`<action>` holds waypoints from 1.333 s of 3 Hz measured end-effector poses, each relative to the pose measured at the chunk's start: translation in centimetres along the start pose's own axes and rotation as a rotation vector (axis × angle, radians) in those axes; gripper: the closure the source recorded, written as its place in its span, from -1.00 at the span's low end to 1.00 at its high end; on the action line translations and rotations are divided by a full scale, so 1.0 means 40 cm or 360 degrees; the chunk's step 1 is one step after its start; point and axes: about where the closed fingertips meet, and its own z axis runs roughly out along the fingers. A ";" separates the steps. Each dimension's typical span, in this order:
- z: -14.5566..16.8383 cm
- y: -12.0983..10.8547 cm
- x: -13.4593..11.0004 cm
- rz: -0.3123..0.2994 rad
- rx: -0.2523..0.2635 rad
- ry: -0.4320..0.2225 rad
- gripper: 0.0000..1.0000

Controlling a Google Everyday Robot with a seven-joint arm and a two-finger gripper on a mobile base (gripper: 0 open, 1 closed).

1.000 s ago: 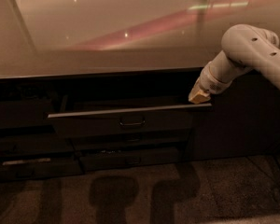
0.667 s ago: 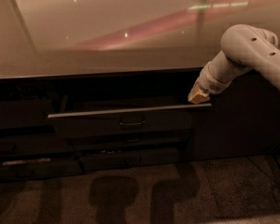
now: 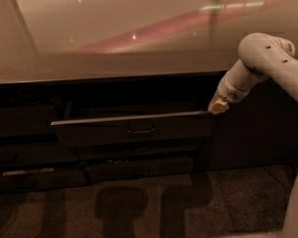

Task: Open top drawer

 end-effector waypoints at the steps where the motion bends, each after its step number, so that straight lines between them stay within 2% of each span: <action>1: 0.001 -0.001 0.001 0.0001 0.0000 0.0001 1.00; 2: 0.002 0.007 -0.026 -0.0015 0.0020 0.0048 1.00; 3: -0.005 0.029 -0.084 -0.0072 0.0075 0.0115 1.00; 4: -0.001 0.083 -0.181 -0.0201 0.0143 0.0231 1.00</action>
Offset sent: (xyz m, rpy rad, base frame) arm 0.0020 0.0225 0.0123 -0.0798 -0.0170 0.0004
